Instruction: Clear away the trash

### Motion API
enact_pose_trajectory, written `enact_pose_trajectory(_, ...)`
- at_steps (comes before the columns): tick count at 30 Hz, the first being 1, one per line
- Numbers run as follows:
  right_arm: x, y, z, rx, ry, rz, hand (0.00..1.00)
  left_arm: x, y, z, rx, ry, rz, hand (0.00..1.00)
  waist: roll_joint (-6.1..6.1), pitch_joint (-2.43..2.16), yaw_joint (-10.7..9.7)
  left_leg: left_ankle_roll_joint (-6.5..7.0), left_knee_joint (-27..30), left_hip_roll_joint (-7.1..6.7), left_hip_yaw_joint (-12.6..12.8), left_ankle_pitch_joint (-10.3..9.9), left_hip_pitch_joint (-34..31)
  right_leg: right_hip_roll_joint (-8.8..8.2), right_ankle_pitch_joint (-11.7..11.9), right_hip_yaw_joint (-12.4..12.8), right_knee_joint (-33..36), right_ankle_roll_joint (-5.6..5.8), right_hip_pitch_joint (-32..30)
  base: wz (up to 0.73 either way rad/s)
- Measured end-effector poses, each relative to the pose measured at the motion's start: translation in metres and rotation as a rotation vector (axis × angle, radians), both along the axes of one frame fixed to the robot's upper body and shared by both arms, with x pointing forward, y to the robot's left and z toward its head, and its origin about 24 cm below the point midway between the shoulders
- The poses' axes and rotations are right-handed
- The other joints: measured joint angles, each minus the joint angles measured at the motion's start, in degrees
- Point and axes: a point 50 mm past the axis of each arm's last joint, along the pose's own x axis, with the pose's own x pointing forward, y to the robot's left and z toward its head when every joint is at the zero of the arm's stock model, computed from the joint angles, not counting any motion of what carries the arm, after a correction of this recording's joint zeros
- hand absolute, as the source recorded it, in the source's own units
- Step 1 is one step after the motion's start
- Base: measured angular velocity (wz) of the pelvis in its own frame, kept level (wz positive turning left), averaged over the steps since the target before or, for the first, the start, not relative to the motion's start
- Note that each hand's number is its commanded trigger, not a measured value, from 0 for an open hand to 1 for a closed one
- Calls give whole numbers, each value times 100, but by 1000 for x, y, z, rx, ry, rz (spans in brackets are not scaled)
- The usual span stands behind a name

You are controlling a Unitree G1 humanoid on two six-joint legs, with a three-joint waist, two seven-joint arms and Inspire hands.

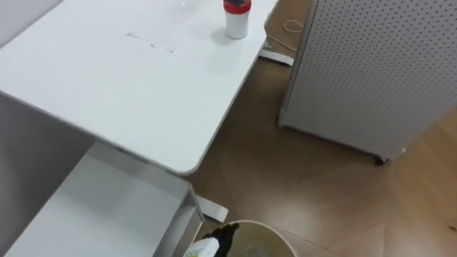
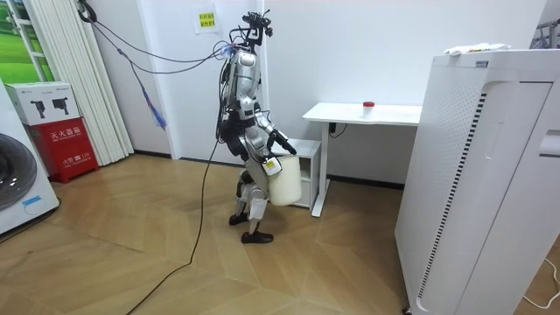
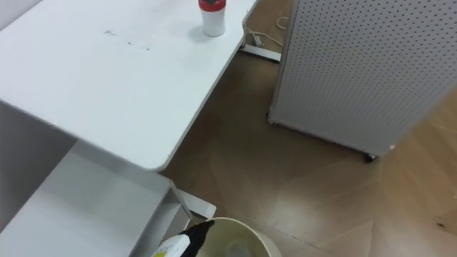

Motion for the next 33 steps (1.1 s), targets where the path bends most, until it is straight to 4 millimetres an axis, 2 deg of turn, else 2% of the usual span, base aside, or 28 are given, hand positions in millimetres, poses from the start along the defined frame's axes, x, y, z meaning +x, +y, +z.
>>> enact_pose_trajectory(5, -10, -8, -3, 10, 22, -18, 100, -4, 3, 10, -54, -47, 1, 0, -28, -40, 74, -47, -352, -90, -72, 29, 574, 130, 23, 219, -236, 33, 432, -29)
enact_pose_trajectory(6, -13, -9, -4, 11, 29, -23, 100, -4, 4, 12, -67, -59, 2, 0, -35, -95, 71, -55, -399, -92, -104, 33, 641, 149, 28, 227, -283, 40, 498, -14)
enact_pose_trajectory(7, -15, -9, -4, 12, 32, -27, 100, -4, 4, 13, -69, -63, 1, 0, -44, -103, 71, -55, -418, -96, -135, 33, 698, 155, 28, 228, -290, 40, 554, -9)
enact_pose_trajectory(8, -20, -10, -5, 14, 40, -37, 100, -5, 4, 14, -72, -69, 0, 0, -58, -153, 72, -68, -510, -96, -155, 40, 839, 183, 30, 240, -365, 43, 686, -9)
enact_pose_trajectory(9, -25, -11, -6, 17, 46, -46, 100, -8, 6, 15, -76, -76, -3, 0, -76, -175, 65, -91, -632, -96, -156, 55, 1025, 202, 33, 246, -402, 45, 843, -9)
enact_pose_trajectory(12, -32, -13, -7, 24, 50, -71, 100, -13, 5, 20, -93, -100, -10, 0, -95, -213, 55, -111, -815, -96, -153, 68, 1317, 242, 34, 261, -565, 49, 1091, -7)
enact_pose_trajectory(14, -38, -14, -8, 32, 52, -87, 100, -16, 4, 32, -126, -151, -21, 0, -111, -228, 58, -121, -933, -92, -154, 74, 1538, 289, 49, 315, -674, 70, 1289, -10)
enact_pose_trajectory(21, -49, -16, -11, 30, 72, -113, 100, -12, 5, 50, -150, -236, -55, 0, -170, -230, 58, -124, -1129, -128, -115, 77, 2019, 340, 74, 497, -779, 113, 1646, -15)
enact_pose_trajectory(28, -53, -19, -12, 13, 81, -139, 100, -3, 9, 69, -180, -324, -45, 0, -169, -222, -8, -118, -1196, -184, -82, 74, 2244, 341, 130, 629, -863, 184, 1819, -9)
enact_pose_trajectory(30, -51, -18, -11, 14, 75, -138, 100, 3, 11, 75, -187, -358, -37, 0, -151, -215, -105, -109, -1191, -195, 3, 69, 2244, 346, 168, 681, -862, 209, 1822, -13)
enact_pose_trajectory(33, -50, -19, -11, 13, 74, -141, 100, 9, 17, 83, -205, -419, 15, 0, -151, -213, -59, -101, -1186, -188, 227, 64, 2262, 407, 259, 828, -870, 210, 1728, -38)
